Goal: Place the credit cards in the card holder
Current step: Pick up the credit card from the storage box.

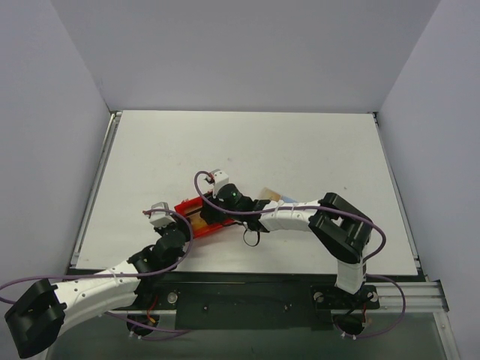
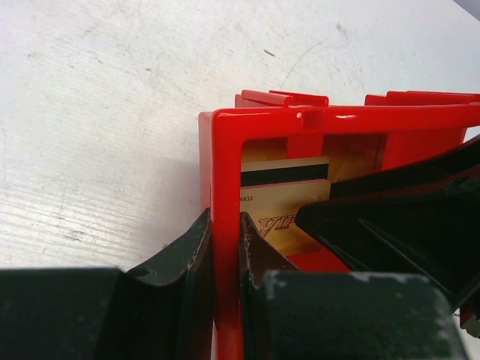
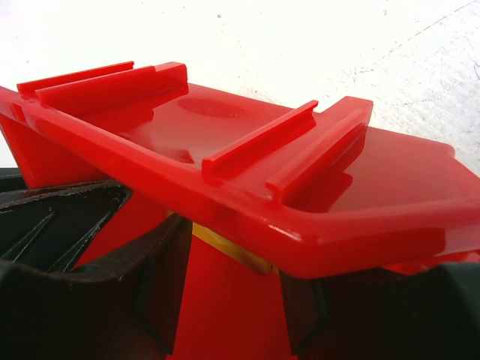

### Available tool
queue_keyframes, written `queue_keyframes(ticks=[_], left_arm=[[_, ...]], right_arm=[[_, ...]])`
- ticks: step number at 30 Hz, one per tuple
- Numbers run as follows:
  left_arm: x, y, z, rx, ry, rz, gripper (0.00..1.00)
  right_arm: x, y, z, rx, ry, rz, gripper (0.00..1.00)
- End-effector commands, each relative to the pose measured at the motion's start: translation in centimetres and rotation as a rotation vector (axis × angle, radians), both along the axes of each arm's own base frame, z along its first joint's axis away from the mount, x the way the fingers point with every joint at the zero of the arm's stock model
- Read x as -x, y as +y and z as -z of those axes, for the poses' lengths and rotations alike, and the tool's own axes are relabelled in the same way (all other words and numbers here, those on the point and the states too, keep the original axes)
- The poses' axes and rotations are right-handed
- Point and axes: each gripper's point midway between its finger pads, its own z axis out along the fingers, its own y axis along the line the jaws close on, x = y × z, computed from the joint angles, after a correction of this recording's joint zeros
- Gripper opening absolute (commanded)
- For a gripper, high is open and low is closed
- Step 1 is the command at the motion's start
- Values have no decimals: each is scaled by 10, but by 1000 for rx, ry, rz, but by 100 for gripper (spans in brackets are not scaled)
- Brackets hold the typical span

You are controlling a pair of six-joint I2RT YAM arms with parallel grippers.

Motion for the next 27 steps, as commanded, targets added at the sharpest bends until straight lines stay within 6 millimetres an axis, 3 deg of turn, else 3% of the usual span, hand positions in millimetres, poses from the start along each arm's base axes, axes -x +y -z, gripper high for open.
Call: queue_keyframes(ticks=[1, 19, 27], left_arm=[[-4, -49, -58, 298, -113, 130, 0], [-1, -48, -54, 309, -101, 130, 0], [0, -46, -52, 311, -98, 127, 0]], right_arm=[[15, -15, 21, 48, 67, -28, 44], [26, -10, -2, -89, 83, -100, 43], [28, -11, -2, -130, 123, -122, 40]])
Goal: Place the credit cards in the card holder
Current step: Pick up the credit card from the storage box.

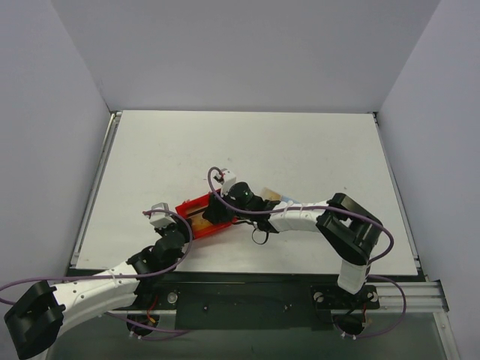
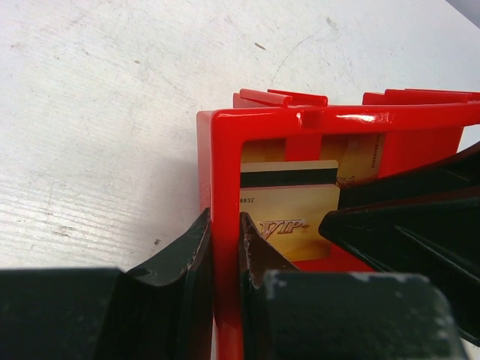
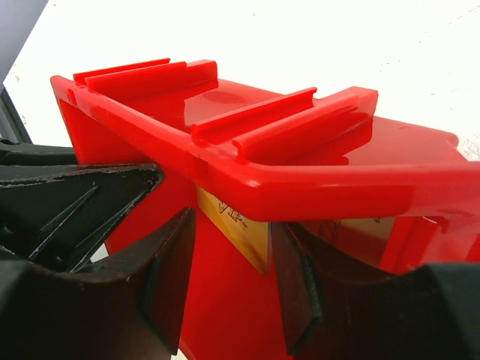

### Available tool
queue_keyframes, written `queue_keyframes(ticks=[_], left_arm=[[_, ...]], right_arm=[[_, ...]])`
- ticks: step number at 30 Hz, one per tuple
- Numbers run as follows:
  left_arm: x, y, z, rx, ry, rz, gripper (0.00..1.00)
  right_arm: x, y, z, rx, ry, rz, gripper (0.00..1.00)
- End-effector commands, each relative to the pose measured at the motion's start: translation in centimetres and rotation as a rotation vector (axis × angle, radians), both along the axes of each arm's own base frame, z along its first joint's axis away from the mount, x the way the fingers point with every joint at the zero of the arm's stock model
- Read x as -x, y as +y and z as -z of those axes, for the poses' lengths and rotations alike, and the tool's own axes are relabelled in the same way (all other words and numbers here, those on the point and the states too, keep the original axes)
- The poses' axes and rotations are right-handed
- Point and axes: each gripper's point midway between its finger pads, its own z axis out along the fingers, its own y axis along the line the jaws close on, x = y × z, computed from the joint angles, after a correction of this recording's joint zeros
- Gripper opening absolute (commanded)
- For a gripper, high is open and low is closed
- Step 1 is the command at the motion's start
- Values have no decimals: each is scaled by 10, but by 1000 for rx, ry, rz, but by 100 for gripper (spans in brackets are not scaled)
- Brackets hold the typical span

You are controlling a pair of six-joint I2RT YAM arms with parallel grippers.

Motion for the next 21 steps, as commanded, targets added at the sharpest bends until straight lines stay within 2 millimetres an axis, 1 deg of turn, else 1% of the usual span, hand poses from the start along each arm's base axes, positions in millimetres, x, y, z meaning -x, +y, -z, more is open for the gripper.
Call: queue_keyframes(ticks=[1, 10, 21], left_arm=[[-3, -41, -53, 284, -97, 100, 0], [-3, -41, -53, 287, -96, 99, 0], [-1, -40, -51, 293, -95, 99, 0]], right_arm=[[17, -3, 11, 3, 63, -71, 40], [23, -1, 9, -46, 79, -106, 34], [36, 4, 9, -84, 103, -183, 33]])
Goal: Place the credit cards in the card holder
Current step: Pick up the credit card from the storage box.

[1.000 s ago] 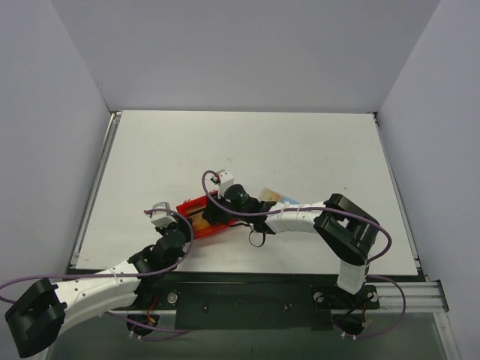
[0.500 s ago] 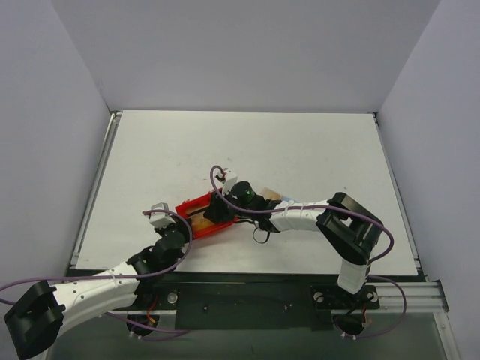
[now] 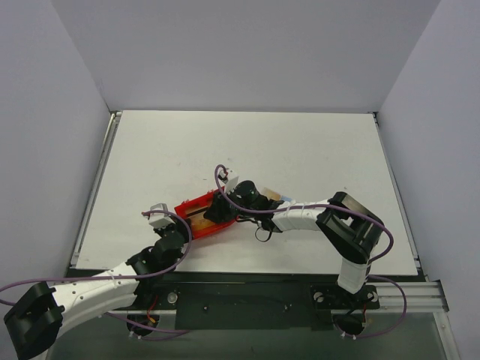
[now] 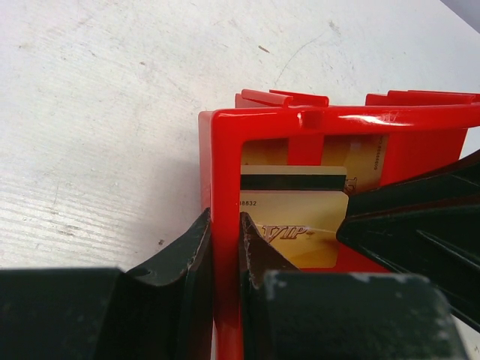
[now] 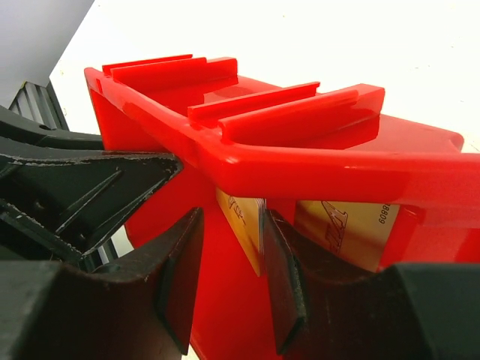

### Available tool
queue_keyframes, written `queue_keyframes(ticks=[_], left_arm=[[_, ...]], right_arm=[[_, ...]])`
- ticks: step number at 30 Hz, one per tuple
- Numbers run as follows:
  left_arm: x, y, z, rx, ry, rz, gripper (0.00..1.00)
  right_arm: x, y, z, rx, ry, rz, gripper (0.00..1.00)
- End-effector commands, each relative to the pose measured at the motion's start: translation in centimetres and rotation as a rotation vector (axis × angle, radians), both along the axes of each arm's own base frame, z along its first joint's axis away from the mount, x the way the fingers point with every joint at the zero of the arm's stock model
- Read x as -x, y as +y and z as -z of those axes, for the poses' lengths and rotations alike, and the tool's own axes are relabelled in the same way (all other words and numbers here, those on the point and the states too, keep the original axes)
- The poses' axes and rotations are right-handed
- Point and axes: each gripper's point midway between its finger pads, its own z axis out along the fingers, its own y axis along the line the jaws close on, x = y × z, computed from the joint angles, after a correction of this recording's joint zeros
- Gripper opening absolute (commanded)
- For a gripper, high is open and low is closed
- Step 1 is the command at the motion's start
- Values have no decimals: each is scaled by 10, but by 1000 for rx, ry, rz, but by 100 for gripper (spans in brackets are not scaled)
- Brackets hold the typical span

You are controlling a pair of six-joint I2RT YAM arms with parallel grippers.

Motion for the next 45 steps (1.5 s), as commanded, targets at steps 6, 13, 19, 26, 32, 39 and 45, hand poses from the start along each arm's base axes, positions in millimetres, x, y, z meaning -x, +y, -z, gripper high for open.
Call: queue_keyframes(ticks=[6, 13, 19, 26, 32, 39, 45], left_arm=[[-1, -43, -51, 292, -91, 116, 0], [1, -45, -50, 290, -85, 129, 0], [2, -42, -47, 283, -80, 127, 0], [3, -42, -50, 285, -86, 131, 0], [3, -43, -49, 277, -81, 137, 0], [4, -47, -53, 257, -86, 170, 0], [13, -67, -59, 253, -61, 295, 0]], right_arm=[[34, 1, 15, 3, 60, -150, 33], [45, 3, 16, -7, 75, -218, 33], [52, 1, 24, 13, 100, -262, 33], [63, -5, 38, 94, 102, -316, 34], [63, -11, 50, 151, 104, -312, 34], [58, -3, 47, 126, 91, -303, 34], [54, 5, 46, 107, 83, -310, 34]])
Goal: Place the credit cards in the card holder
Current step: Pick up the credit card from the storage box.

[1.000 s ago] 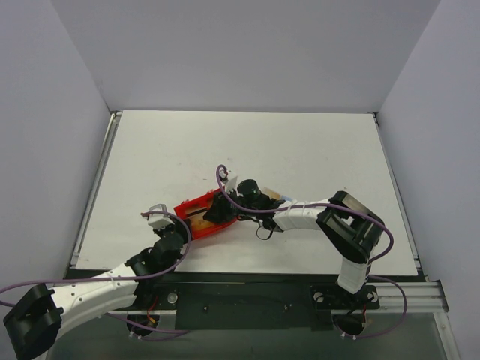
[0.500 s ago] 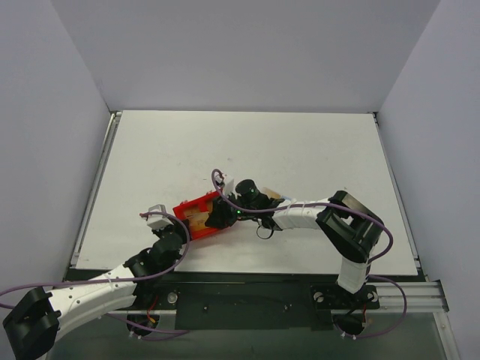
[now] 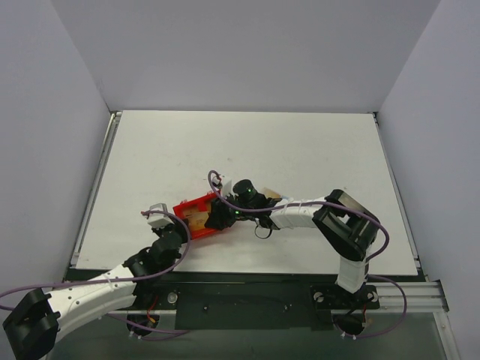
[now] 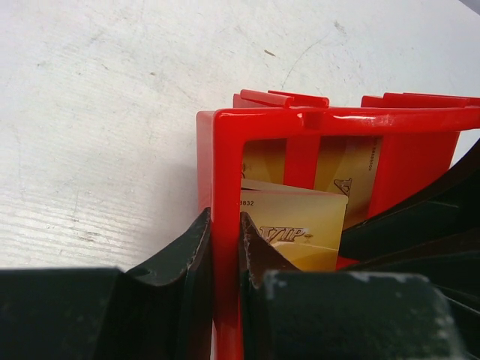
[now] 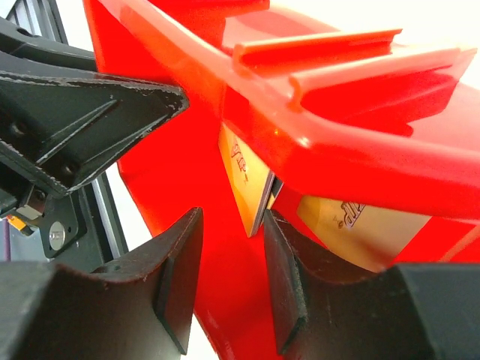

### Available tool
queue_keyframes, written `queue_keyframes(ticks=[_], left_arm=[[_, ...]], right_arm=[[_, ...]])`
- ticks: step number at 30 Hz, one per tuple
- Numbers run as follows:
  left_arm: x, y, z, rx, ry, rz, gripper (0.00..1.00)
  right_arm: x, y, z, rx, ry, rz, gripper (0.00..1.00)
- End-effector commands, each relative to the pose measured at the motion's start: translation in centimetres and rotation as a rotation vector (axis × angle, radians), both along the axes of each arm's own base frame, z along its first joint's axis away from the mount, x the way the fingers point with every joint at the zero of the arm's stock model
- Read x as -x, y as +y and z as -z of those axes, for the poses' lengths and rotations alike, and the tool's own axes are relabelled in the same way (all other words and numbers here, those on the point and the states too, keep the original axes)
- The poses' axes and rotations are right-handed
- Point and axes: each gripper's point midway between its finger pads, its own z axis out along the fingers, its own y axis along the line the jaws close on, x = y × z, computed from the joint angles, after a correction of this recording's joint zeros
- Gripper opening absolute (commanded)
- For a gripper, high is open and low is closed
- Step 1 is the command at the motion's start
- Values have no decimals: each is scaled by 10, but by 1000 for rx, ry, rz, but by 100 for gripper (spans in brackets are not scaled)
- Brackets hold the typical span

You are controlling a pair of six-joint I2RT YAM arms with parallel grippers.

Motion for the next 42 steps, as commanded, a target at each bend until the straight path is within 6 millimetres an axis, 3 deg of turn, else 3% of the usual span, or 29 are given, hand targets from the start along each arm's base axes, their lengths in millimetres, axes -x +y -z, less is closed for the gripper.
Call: queue_keyframes(ticks=[1, 9, 18, 24, 29, 34, 42], left_arm=[[12, -76, -58, 305, -38, 295, 0], [18, -80, -61, 343, -41, 335, 0], [27, -83, -64, 416, -37, 368, 0], [27, -83, -65, 425, -37, 368, 0], [28, -84, -63, 429, -33, 370, 0], [28, -85, -64, 435, -33, 375, 0], [28, -88, -64, 442, -31, 383, 0]], right_arm=[[29, 8, 27, 46, 66, -104, 34], [31, 14, 14, -26, 71, -121, 34], [11, 20, -5, -150, 84, -22, 33], [-1, 28, -3, -159, 88, 40, 30], [-9, 27, 12, -76, 72, 113, 29], [-10, 29, 14, -76, 63, 145, 29], [5, 46, 17, -92, 109, 59, 28]])
